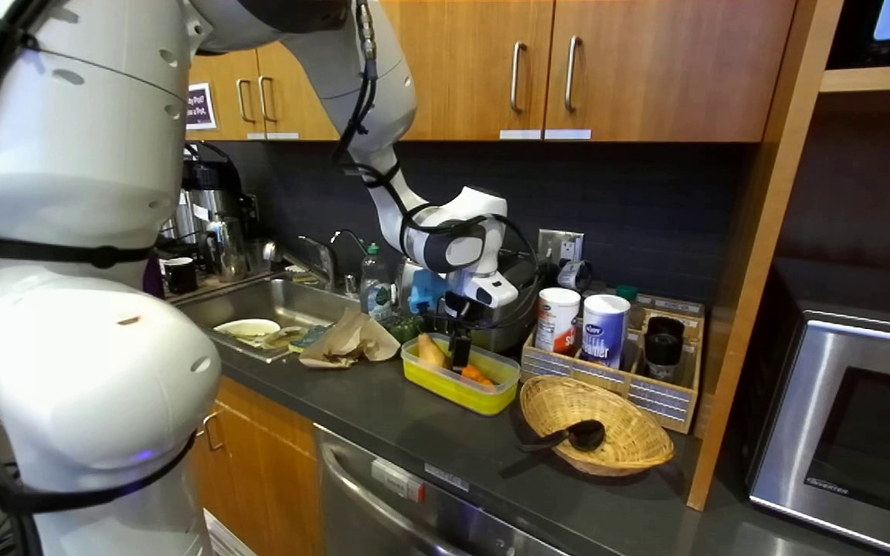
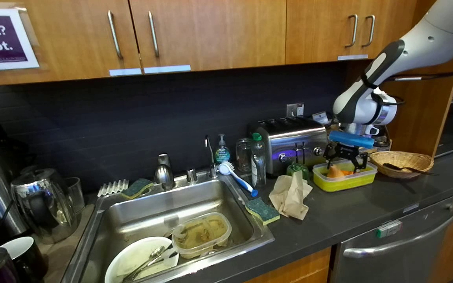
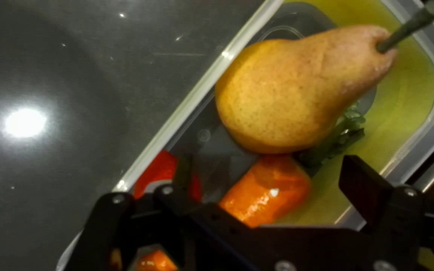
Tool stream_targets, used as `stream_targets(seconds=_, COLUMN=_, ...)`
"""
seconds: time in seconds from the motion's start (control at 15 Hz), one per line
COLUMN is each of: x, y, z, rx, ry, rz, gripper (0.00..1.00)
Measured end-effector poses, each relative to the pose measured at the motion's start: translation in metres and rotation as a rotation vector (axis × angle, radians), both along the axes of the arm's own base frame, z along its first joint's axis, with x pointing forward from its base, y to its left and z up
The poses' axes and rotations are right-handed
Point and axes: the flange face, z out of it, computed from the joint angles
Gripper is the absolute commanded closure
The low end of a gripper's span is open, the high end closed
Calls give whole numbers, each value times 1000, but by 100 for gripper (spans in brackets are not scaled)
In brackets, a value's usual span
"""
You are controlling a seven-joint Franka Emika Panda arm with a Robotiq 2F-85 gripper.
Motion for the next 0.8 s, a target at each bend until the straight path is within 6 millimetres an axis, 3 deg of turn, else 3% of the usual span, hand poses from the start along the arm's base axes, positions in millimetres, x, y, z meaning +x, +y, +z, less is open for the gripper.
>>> stream_targets(seconds=0.8, x=-15, y=3, z=10, rx=40, ry=-51, rz=-143, gripper=0)
